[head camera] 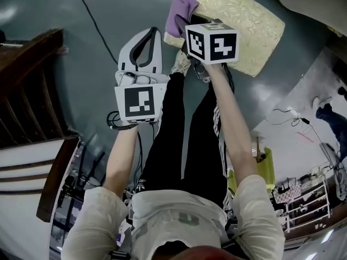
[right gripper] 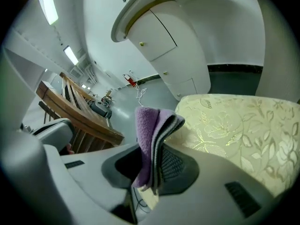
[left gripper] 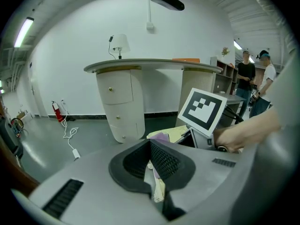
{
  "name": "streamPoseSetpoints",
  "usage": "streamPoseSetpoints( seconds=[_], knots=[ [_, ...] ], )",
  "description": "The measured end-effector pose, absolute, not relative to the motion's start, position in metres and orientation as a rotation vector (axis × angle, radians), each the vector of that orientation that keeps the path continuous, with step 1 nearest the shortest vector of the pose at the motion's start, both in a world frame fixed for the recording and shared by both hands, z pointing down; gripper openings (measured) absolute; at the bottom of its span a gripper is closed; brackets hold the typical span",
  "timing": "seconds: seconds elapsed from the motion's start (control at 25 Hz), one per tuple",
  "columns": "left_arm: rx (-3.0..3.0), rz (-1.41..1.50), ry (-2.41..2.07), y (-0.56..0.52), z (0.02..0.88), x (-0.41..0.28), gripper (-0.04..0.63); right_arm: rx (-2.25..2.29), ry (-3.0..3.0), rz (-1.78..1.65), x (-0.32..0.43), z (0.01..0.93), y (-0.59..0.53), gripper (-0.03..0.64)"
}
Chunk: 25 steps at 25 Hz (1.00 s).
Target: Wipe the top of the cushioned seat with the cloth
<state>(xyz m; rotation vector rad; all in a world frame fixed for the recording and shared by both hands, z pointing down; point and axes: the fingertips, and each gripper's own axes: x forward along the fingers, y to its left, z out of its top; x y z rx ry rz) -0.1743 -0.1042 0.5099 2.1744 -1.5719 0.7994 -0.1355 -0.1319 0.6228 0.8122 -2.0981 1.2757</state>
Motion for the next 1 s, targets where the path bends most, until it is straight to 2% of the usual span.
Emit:
streamPoseSetpoints(
  seconds=[0.28,0.48,1.0],
  knots=[
    [2.183,0.824,-1.539,-0.108,0.519,-0.183,0.006,0.840,-2.046,1.343,-0.141,0.637,-0.136,0.091],
    [2.220,0.791,-1.514,-0.108,0.507,-0.157,0.006,0.867,-2.033,1.297,-0.118,0.627,-0.129,0.091],
    [2.341,0.766,-1.375,-0.117,0.504,-0.061,0.006,1.016,-1.895,1.264,0.030,0.632,-0.106,0.091]
  ],
)
